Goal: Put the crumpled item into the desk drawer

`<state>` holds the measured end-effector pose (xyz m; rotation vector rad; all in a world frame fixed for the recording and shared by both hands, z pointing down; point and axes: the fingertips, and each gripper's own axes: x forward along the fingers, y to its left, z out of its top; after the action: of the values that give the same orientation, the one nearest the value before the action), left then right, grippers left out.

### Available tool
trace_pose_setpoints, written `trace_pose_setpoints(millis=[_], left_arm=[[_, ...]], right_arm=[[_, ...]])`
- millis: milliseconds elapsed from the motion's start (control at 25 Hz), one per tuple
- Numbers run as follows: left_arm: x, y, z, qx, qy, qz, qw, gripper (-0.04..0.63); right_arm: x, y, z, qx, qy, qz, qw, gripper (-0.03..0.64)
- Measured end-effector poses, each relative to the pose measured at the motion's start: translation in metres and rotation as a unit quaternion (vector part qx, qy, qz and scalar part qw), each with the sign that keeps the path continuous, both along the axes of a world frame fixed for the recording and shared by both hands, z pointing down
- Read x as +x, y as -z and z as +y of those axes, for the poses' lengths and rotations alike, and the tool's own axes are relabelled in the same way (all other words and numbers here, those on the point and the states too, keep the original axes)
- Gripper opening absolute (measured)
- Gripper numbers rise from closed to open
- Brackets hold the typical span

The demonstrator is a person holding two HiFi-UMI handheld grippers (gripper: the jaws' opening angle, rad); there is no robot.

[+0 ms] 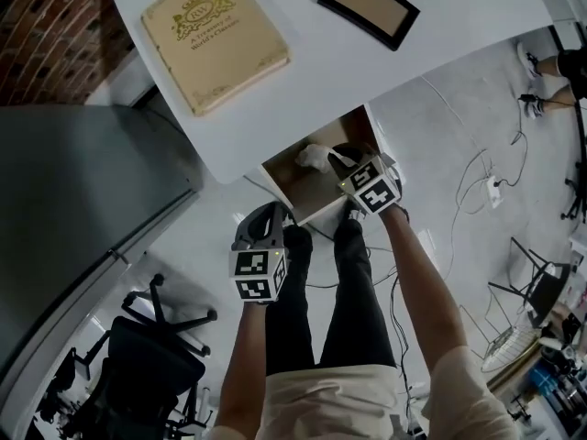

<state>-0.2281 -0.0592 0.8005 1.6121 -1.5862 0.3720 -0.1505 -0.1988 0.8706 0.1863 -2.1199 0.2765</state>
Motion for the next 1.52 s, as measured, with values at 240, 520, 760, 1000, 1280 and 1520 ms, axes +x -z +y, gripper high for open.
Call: trace_pose_setpoints(millis=[240,520,760,1000,1280,1520], left_arm=[[0.0,0.015,0.012,-0.012,0.019,0.008,0.9997,0.015],[0.016,0.066,0.005,0.005,0.01,0.021,0.9997,0.015],[0.034,0.123,-0.005,0.026,-0.048,0.026,0.9982,0.015],[0.039,0.188,-0.01,0.06,-0.066,0.016,0.9959,0.015],[0.039,0.233,-0.011,0.092,-0.108,-0.027,0.9895,0.015],[0.037,0.236,-0.001,0.086,-0.118,-0.044,0.9883,0.015]], right_arm=[[0.043,0.041,0.018,-0.034,-0.163,-0.035,0.985,0.072],[0.069,0.109,0.042,-0.028,-0.243,-0.057,0.968,0.072],[0.071,0.174,0.056,-0.014,-0.274,-0.07,0.959,0.072],[0.074,0.241,0.07,0.002,-0.287,-0.1,0.953,0.072],[0.084,0.291,0.093,0.024,-0.303,-0.144,0.942,0.072],[0.093,0.285,0.106,0.02,-0.299,-0.141,0.944,0.072]])
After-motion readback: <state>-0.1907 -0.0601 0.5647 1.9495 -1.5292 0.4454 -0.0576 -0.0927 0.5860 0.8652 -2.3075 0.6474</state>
